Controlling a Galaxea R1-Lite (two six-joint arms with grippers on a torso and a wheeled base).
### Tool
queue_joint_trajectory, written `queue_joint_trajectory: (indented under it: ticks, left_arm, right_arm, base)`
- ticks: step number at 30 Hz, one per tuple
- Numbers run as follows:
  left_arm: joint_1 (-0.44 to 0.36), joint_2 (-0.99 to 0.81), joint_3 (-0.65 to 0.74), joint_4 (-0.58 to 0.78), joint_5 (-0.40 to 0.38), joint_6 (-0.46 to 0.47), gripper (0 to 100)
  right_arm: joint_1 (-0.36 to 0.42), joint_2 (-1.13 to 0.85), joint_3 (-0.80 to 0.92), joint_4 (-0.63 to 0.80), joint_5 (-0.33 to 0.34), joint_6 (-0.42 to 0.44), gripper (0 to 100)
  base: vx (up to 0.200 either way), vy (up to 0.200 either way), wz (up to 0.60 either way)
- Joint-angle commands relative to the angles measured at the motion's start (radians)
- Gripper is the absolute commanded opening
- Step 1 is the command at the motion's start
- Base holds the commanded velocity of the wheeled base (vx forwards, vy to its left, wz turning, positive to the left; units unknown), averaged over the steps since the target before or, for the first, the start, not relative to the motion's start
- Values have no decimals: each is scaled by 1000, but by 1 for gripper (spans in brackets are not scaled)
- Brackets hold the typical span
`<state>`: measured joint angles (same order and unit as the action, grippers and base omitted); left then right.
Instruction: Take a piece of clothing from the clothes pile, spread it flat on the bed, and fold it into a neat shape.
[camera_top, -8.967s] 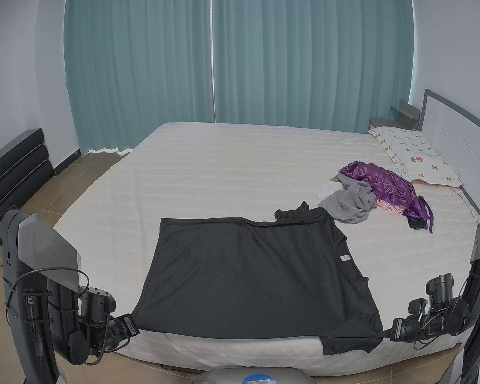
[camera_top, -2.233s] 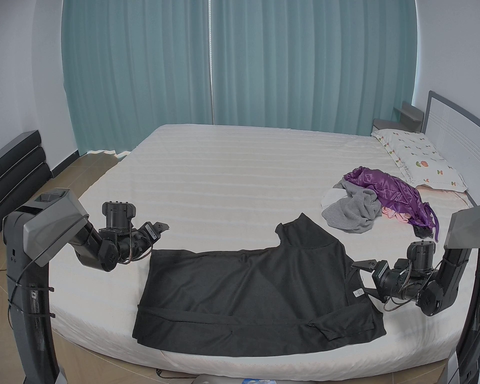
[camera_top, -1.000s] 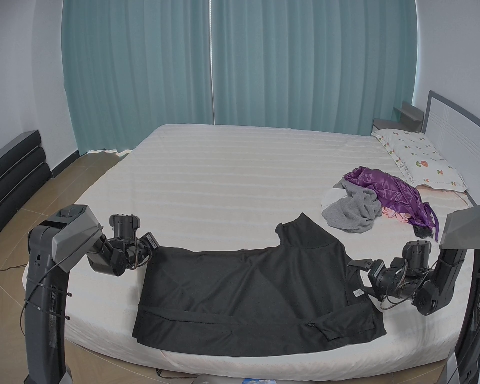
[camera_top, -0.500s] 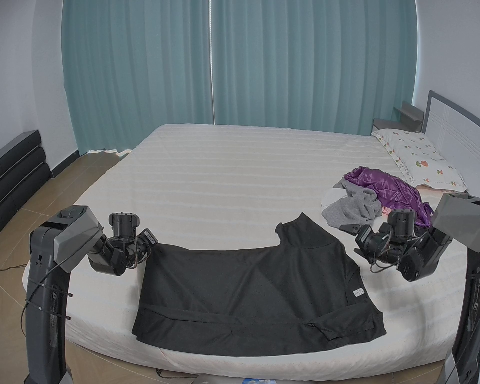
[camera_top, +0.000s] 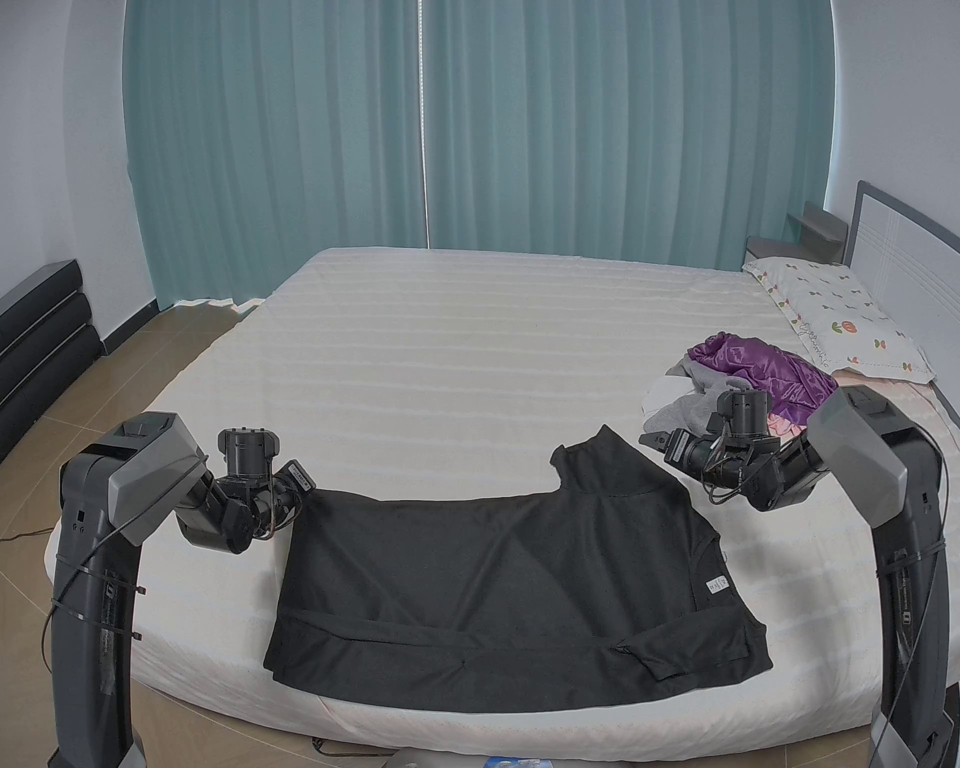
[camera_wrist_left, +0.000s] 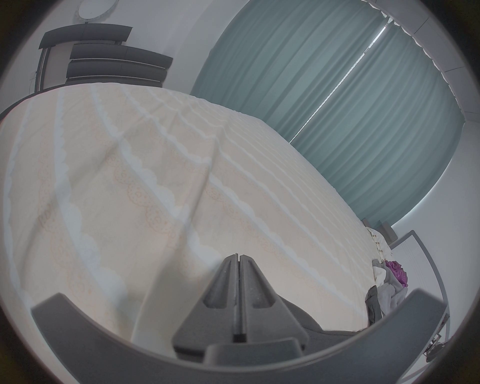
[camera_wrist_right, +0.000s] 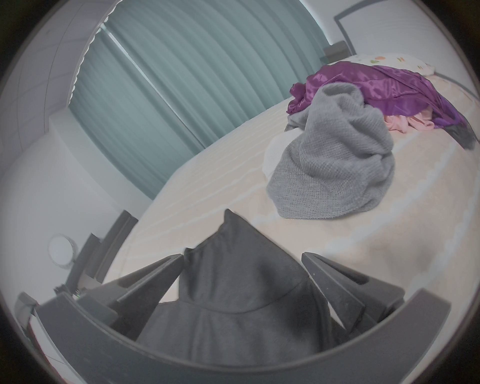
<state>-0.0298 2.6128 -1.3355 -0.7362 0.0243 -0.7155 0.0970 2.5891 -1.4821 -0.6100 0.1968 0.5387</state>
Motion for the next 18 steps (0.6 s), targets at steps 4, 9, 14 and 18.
queue_joint_trajectory:
  ticks: [4,9,14,18]
  left_arm:
    - [-1,0,1,0,0,-1,0]
    - [-1,0,1,1,0,-1,0]
    - [-1,3,-1,1,0,-1,0]
    - [-1,3,-1,1,0,-1,0]
  right_arm:
    - [4,170,-179,62,-17,-52,100]
    - [1,172,-230,99,-22,-46,100]
    - [3,189,-228,102,-23,-43,100]
    - [1,198,-228,101,-25,-43,0]
  base:
    - [0,0,0]
    - [0,0,0]
    - [0,0,0]
    - [0,0,0]
